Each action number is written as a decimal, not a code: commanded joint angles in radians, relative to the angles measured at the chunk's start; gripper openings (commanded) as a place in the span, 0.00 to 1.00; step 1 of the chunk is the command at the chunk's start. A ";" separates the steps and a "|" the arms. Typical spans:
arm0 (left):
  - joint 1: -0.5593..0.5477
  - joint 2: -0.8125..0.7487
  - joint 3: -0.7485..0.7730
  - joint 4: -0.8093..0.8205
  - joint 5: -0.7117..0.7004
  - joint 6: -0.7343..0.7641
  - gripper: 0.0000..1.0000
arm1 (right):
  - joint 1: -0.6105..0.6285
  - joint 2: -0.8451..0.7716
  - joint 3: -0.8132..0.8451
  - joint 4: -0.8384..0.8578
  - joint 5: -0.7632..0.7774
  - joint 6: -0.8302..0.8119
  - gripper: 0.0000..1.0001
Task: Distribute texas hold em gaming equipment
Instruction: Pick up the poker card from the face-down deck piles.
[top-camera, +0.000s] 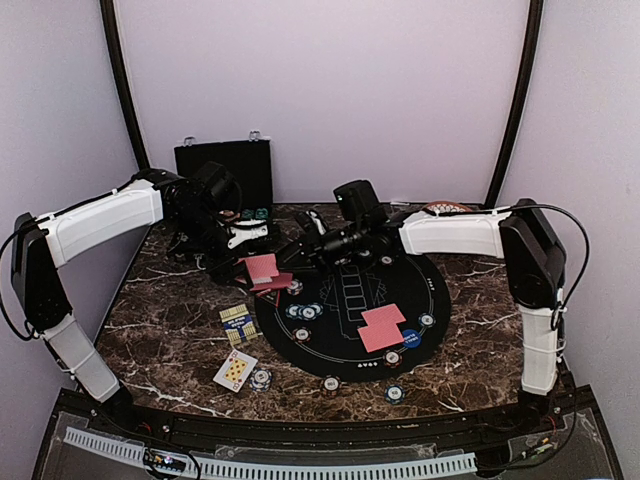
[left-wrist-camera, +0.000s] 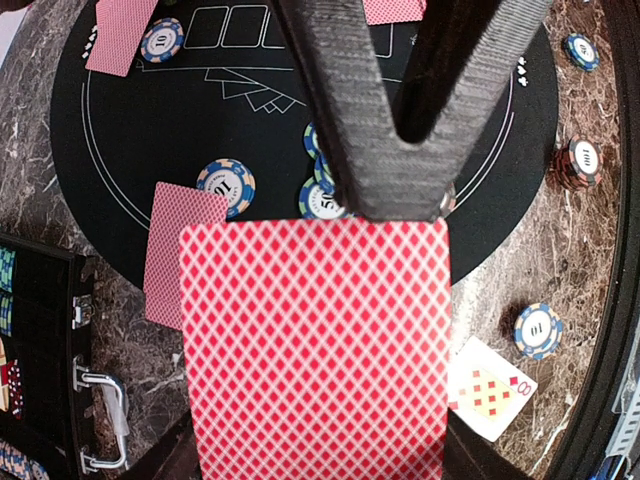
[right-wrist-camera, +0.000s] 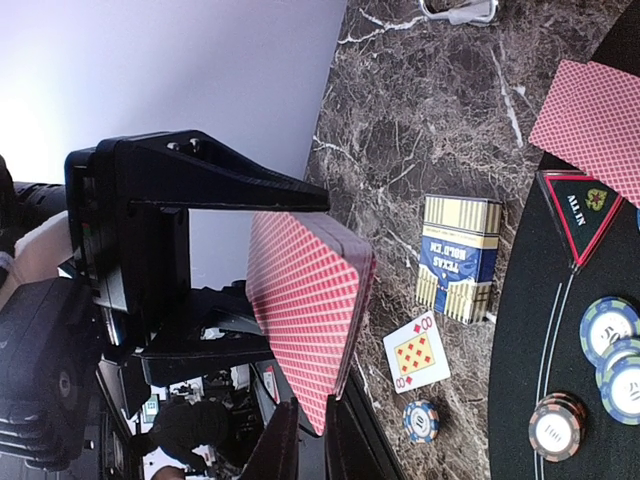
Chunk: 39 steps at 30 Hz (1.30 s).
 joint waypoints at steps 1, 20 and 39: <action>0.006 -0.040 -0.011 0.009 0.010 0.013 0.00 | 0.003 -0.033 -0.022 0.076 -0.030 0.031 0.18; 0.007 -0.038 -0.009 0.005 0.009 0.012 0.00 | 0.024 0.007 -0.017 0.145 -0.061 0.076 0.26; 0.006 -0.043 -0.016 0.004 0.003 0.014 0.00 | 0.027 0.037 -0.026 0.231 -0.069 0.153 0.07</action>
